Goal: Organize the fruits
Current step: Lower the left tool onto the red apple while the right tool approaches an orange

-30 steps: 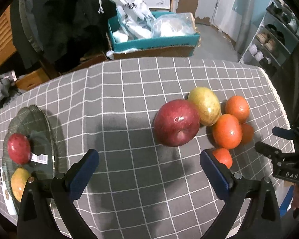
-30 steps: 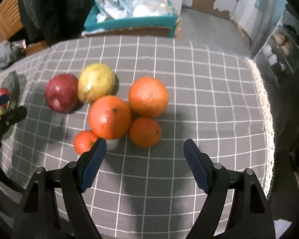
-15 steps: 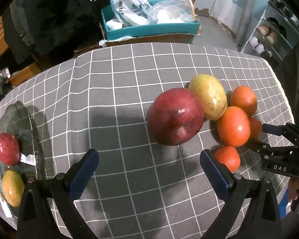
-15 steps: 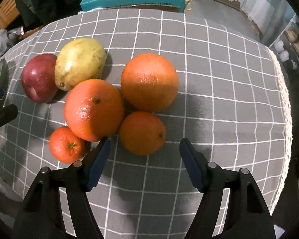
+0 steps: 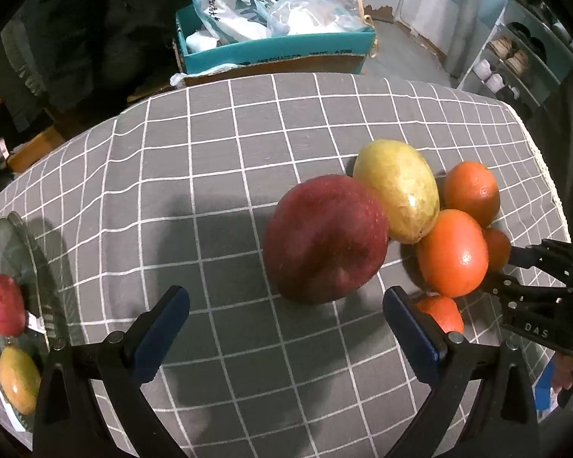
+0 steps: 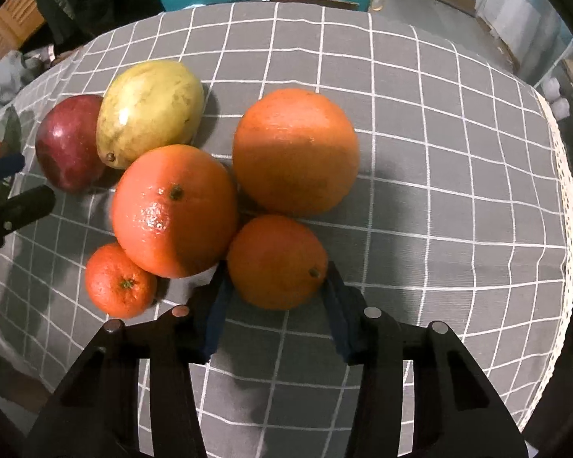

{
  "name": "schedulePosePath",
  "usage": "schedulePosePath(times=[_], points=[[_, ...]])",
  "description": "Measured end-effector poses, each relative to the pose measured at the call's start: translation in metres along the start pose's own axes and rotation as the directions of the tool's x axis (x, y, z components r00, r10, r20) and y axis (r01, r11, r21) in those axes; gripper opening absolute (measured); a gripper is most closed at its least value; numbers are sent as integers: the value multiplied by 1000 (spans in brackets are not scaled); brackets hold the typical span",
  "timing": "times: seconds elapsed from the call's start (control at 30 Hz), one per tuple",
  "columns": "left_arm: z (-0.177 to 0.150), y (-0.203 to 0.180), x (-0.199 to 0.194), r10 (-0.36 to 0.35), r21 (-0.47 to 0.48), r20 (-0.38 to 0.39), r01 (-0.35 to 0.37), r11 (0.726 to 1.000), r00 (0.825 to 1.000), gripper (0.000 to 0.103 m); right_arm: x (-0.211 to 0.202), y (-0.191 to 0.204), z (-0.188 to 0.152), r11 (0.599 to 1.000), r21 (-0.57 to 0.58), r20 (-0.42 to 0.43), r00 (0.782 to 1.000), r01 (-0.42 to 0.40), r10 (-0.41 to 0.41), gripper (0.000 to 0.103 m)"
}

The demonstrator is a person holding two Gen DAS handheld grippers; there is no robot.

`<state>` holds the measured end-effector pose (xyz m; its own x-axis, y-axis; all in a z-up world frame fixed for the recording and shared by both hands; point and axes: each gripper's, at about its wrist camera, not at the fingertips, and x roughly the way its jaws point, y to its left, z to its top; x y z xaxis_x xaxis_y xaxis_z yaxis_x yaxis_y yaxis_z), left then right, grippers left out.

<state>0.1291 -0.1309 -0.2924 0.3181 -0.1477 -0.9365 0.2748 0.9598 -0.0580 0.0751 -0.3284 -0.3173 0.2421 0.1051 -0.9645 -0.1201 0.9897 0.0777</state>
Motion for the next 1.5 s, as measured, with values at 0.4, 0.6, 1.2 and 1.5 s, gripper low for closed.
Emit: schedulePosePath(times=[0.4, 0.6, 1.2, 1.5], points=[[16, -15, 15, -24, 5, -7, 24, 1000, 1000, 102, -28, -35, -2, 975, 222, 116, 993, -13, -14, 44], [18, -17, 25, -23, 6, -13, 23, 1000, 1000, 102, -31, -56, 4, 959, 284, 123, 992, -12, -23, 44], [10, -9, 29, -72, -21, -4, 72, 997, 997, 73, -32, -49, 8, 962, 272, 133, 991, -5, -33, 44], [10, -5, 8, -76, -29, 46, 78, 997, 996, 71, -44, -46, 9, 965, 261, 170, 983, 22, -68, 44]])
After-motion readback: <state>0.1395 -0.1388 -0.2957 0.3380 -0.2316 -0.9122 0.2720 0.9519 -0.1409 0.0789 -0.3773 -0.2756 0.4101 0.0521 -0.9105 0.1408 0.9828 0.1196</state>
